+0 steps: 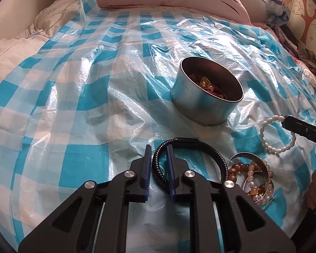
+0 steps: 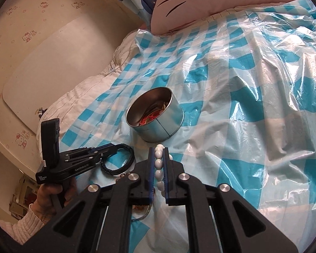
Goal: Organize jewelry
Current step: 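Carry white bead bracelet to tin with right gripper while left gripper holds black band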
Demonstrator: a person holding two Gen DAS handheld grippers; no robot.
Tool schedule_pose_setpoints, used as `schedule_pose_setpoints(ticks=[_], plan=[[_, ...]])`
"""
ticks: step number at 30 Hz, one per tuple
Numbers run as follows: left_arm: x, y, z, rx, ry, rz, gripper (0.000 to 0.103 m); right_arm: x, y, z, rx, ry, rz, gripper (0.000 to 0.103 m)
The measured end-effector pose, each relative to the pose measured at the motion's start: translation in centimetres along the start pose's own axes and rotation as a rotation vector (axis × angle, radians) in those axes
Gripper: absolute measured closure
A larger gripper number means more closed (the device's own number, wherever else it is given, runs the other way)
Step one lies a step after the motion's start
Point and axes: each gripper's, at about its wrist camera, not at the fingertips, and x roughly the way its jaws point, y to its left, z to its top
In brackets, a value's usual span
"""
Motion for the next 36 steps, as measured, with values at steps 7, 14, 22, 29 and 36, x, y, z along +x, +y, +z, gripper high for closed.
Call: schedule_pose_setpoints(ticks=[7, 14, 22, 29, 36], plan=[[0.7, -2.0, -0.4, 0.109, 0.002, 0.074, 0.068, 1.3, -0.8, -0.4, 0.004, 0.054, -0.073, 0.094], [0.5, -1.5, -0.2, 0.092, 0.001, 0.077, 0.089, 2.3, -0.5, -0.9, -0.035, 0.098, -0.139, 0.071], [-0.3, -1.0, 0.0, 0.057, -0.026, 0.051, 0.092, 4.0, 1.4, -2.1, -0.186, 0.163, -0.254, 0.095], [-0.6, -0.3, 0.3, 0.005, -0.044, 0.028, 0.092, 0.8, 1.1, -0.9, -0.062, 0.026, 0.017, 0.095], [-1.2, -0.5, 0.4, 0.007, -0.076, 0.021, 0.093, -1.4, 0.3, 0.4, 0.048, -0.086, 0.216, 0.095]])
